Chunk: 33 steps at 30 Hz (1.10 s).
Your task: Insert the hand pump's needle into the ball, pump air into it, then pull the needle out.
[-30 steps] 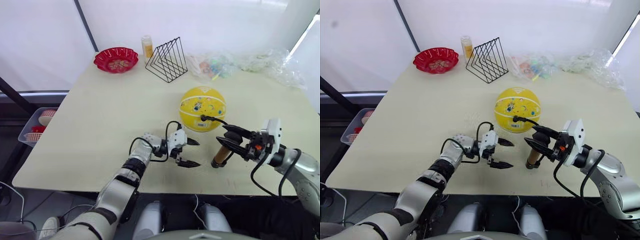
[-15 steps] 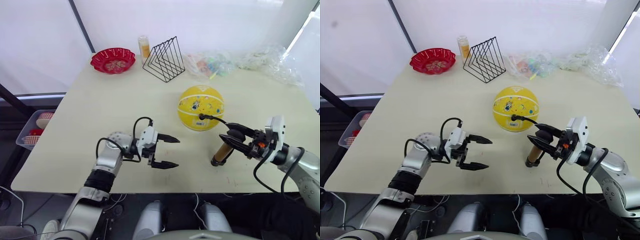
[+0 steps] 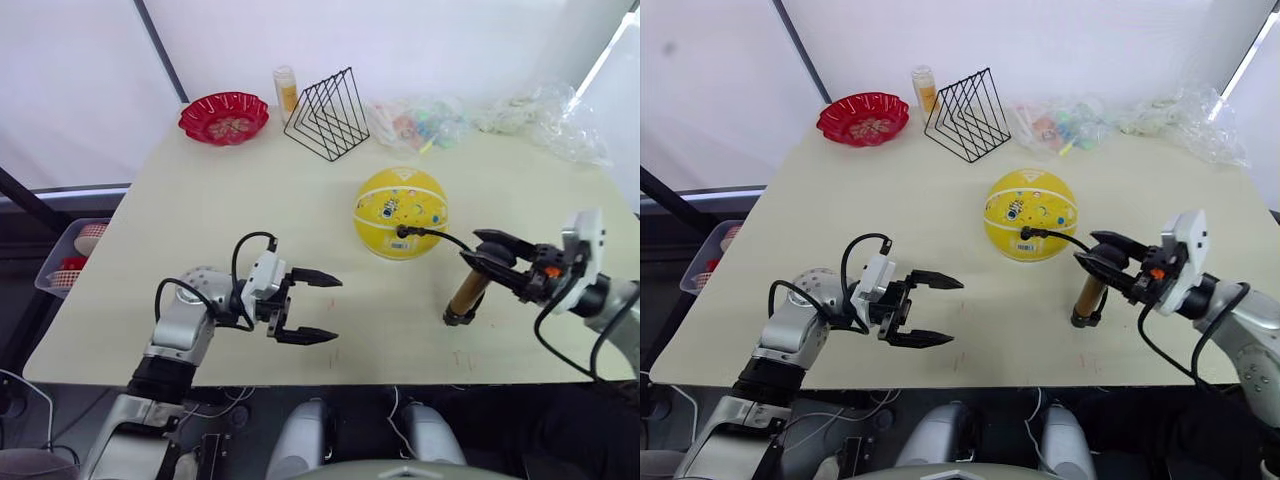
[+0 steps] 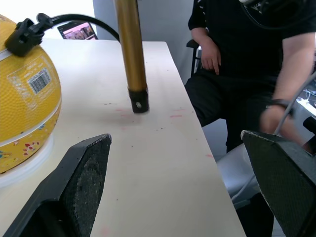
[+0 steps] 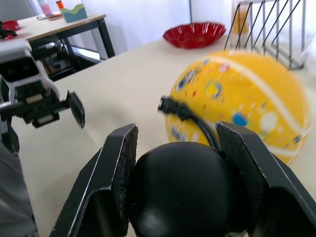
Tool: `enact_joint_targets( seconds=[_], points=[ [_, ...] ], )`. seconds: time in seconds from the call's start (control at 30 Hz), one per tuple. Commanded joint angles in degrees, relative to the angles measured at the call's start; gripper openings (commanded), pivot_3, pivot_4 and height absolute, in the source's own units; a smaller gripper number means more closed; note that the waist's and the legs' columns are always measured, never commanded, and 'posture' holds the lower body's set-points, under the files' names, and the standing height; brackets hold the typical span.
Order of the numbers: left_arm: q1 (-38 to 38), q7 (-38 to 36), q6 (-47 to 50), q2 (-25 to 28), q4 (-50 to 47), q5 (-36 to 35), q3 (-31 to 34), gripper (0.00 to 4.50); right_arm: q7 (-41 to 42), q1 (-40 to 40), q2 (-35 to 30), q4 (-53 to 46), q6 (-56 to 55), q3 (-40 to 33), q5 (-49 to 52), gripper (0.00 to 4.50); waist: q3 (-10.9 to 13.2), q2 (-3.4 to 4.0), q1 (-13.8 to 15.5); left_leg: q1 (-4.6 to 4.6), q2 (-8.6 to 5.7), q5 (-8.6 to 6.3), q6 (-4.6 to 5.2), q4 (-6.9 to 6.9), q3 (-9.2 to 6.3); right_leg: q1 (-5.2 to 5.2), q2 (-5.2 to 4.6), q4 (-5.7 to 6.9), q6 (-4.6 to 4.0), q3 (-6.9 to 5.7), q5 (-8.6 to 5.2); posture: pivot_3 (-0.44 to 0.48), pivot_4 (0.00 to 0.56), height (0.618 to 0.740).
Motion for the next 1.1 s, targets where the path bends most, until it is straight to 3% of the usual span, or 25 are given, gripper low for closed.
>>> enact_joint_targets(
  seconds=[0.03, 0.13, 0.27, 0.43, 0.57, 0.8, 0.9, 1.1],
  points=[
    [-0.2, 1.2, 0.7, 0.7, -2.8, -2.1, 2.1, 4.50, 0.1, -2.7, -3.1, -2.7, 1.6, -4.7, 3.8, 2.05, 0.0, 0.00, 0.0, 0.00, 0.00, 0.00, 0.00, 0.00, 0.01, 0.00, 0.01, 0.00, 0.00, 0.01, 0.00, 0.000, 0.150, 0.737],
    [-0.5, 2.0, 1.3, 0.5, -3.5, -2.5, 2.2, 4.50, 0.4, -4.1, -4.6, -1.9, 1.3, -5.1, 2.7, 2.05, 0.1, -0.08, 0.0, 0.00, 0.00, 0.00, 0.01, 0.01, 0.01, 0.02, 0.17, 0.00, 0.01, -0.01, 0.00, 0.000, 0.150, 0.737],
    [-0.7, 3.0, 3.0, 0.4, -5.0, -3.6, 2.4, 4.50, 3.9, -4.4, -9.0, 0.3, -3.3, -1.9, -6.8, 2.05, 0.1, -0.10, 0.0, 0.00, -0.01, 0.00, 0.01, 0.01, 0.02, 0.02, 0.32, 0.00, 0.01, 0.00, 0.00, 0.000, 0.150, 0.737],
    [-0.8, 4.1, 4.2, 0.7, -6.3, -4.3, 2.9, 4.50, 7.2, -4.9, -9.9, 2.6, -9.3, 1.9, -14.8, 2.05, 0.2, -0.13, 0.0, 0.01, -0.01, 0.01, 0.00, 0.02, 0.04, 0.03, 0.44, 0.00, 0.03, 0.02, -0.01, 0.000, 0.150, 0.737],
    [-0.1, 5.8, 5.4, 0.9, -7.8, -5.2, 4.0, 4.50, 8.5, -6.3, -10.1, 7.2, -19.9, 7.2, -26.3, 2.05, 0.2, -0.14, 0.0, 0.02, 0.01, 0.07, -0.10, 0.02, 0.05, 0.03, 0.51, 0.04, 0.04, 0.04, -0.01, 0.000, 0.150, 0.737],
    [0.7, 7.4, 6.4, 1.1, -9.0, -5.8, 4.7, 4.50, 9.8, -7.9, -9.7, 14.0, -33.8, 13.2, -38.2, 2.05, 0.2, -0.15, 0.0, 0.04, 0.02, 0.22, -0.36, 0.03, 0.06, 0.03, 0.58, 0.07, 0.06, 0.06, -0.02, 0.000, 0.150, 0.737],
    [1.5, 8.8, 7.4, 1.4, -10.1, -6.5, 5.5, 4.50, 8.9, -9.6, -10.7, 20.6, -46.1, 17.2, -47.5, 2.05, 0.2, -0.14, -0.1, 0.06, 0.02, 0.25, -0.40, 0.03, 0.10, 0.03, 0.59, 0.07, 0.06, 0.09, -0.02, 0.000, 0.150, 0.737],
    [2.1, 9.6, 8.4, 1.9, -11.5, -7.1, 5.8, 4.50, 7.3, -11.5, -10.4, 27.8, -57.2, 19.4, -52.8, 2.05, 0.2, -0.17, -0.1, 0.08, 0.05, 0.32, -0.51, 0.03, 0.12, 0.03, 0.61, 0.10, 0.06, 0.13, -0.03, 0.000, 0.150, 0.737]
  ],
)
